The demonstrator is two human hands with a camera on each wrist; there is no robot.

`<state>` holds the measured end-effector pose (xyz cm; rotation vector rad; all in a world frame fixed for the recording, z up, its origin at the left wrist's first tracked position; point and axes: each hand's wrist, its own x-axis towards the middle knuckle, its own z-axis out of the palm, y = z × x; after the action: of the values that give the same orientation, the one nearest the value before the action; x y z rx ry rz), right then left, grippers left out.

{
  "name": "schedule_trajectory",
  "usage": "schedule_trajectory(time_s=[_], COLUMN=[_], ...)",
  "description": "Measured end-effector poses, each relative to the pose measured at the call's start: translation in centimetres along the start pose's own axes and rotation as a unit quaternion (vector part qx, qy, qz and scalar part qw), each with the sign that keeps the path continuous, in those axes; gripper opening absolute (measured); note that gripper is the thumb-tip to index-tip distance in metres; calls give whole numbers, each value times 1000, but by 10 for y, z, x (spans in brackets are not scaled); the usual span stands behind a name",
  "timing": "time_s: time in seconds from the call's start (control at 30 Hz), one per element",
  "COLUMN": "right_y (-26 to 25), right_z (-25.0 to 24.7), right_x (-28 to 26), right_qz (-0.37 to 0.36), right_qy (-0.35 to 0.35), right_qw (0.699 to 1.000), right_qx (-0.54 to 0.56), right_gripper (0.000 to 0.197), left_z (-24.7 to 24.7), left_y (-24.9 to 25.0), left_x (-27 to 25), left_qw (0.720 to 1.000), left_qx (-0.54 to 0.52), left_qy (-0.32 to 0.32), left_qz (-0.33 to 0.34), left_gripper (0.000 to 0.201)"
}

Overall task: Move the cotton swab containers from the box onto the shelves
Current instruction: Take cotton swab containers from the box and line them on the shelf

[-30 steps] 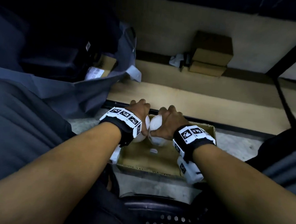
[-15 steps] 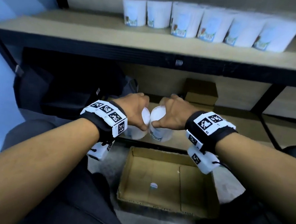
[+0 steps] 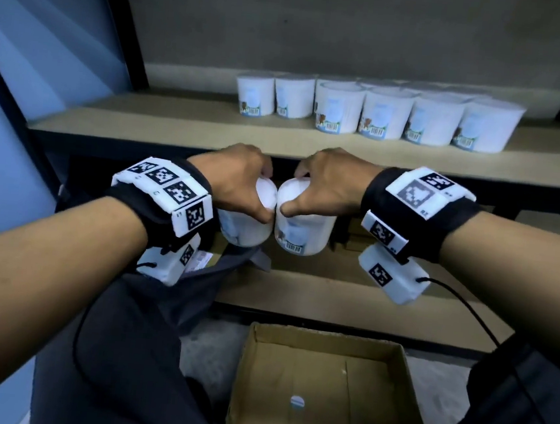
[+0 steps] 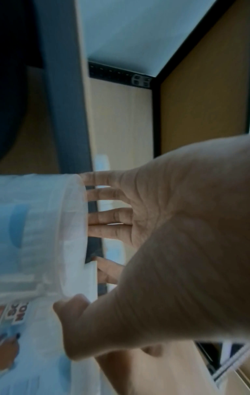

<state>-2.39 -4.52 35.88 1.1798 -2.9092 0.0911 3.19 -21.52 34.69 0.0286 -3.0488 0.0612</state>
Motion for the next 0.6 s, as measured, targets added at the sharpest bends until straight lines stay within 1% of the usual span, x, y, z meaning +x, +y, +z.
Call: schedule_trajectory(time_s=[0.13, 0.23, 0.3, 0.43, 0.6], right_y=[-3, -5, -7, -5, -5], right_z=[-36, -59, -71, -91, -108], right_x=[3, 10, 15, 25, 44], right_qz=[6, 19, 22, 28, 39], right_qy=[19, 39, 47, 64, 94], right_qw=[1000, 999, 999, 998, 995], right_qx=[-15, -12, -7, 2, 18], right_gripper=[66, 60, 58, 61, 56], left_z=[-36, -60, -76, -104, -129], left_y=[-6, -11, -13, -17, -26], left_x=[3, 8, 10, 14, 25], left_qw=[999, 998, 997, 996, 996], left_qx=[14, 18, 28, 31, 24], left_qy=[35, 54, 68, 79, 82], left_qz=[-15, -26, -25, -29, -35], left_gripper=[69, 72, 69, 68, 68])
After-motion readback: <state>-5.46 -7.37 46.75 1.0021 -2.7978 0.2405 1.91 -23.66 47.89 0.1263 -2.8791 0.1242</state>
